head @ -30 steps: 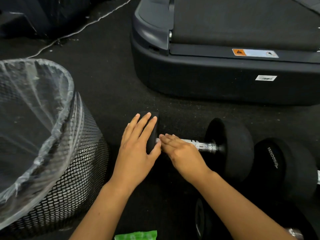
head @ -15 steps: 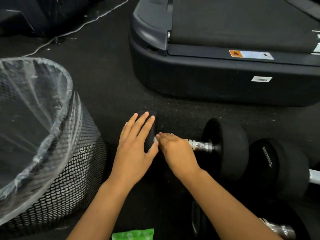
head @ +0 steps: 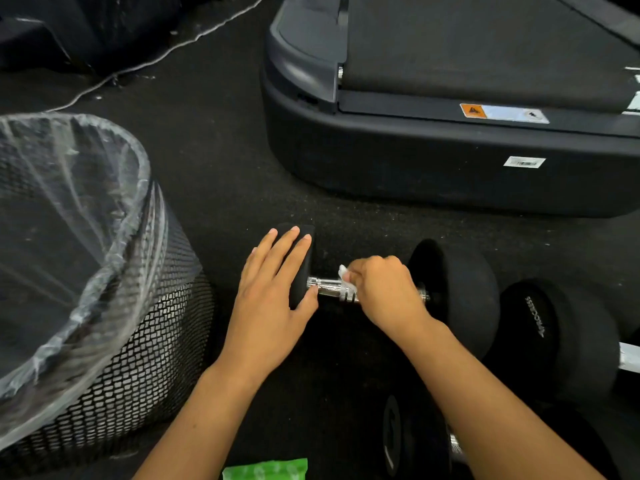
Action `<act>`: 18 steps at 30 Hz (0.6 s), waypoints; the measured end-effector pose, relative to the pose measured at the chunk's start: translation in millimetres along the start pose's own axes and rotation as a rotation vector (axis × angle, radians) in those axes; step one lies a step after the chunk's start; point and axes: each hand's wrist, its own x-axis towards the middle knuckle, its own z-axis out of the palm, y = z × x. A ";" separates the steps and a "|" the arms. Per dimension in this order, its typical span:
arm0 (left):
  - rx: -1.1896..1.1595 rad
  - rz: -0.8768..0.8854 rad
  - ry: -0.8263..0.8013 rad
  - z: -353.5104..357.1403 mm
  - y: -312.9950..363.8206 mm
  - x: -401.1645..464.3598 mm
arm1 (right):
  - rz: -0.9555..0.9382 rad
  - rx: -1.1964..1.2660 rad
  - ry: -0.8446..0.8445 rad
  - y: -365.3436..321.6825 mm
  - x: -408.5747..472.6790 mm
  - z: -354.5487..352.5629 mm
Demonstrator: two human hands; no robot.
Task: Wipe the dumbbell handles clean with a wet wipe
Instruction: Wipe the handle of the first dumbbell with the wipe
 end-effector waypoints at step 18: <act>0.000 0.022 0.027 3.2 -2.5 0.6 | -0.029 -0.021 0.062 2.4 -24.1 -5.0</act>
